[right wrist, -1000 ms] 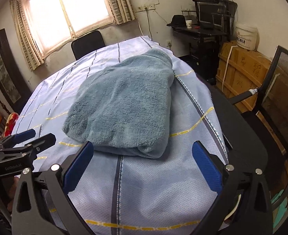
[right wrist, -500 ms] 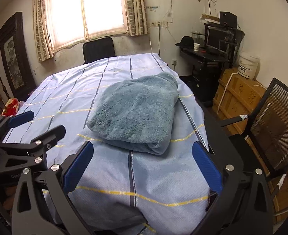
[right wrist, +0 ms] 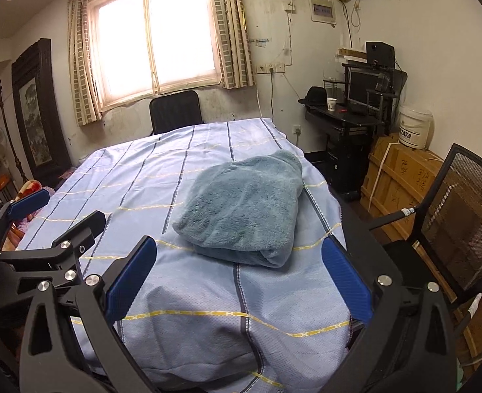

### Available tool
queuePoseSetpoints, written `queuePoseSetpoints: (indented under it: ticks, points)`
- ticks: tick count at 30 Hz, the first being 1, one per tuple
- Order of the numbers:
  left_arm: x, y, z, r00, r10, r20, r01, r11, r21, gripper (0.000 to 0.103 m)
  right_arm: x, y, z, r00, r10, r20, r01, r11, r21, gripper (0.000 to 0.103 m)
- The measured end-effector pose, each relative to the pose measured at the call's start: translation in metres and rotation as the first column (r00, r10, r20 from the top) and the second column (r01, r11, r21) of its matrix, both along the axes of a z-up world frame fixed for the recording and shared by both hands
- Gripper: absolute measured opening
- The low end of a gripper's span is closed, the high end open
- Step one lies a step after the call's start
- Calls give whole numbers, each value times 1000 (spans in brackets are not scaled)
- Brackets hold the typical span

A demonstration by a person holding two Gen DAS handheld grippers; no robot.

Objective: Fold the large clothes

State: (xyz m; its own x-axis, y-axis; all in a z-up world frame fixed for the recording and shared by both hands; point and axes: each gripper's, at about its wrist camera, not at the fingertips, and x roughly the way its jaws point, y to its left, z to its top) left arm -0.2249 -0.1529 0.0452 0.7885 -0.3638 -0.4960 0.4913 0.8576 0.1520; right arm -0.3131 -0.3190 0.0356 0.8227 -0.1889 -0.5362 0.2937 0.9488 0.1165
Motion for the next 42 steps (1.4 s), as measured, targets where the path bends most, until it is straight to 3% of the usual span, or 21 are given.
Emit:
queuePoseSetpoints:
  ticks: [25,32,42]
  points:
    - [20,-9,-17,999,13,-48,-12,1000,25,100,10,-1,-12,999,-40,-27,39,999,-22,99]
    - [32,-14,-27,994,5,-106,-2,1000,30,100,16,-4,-17,998,-55,-40,54,998,-30,98]
    - [35,-20,-34,991,5,-131,0,999,39,100,18,-9,-22,997,-69,-43,68,997,-37,99]
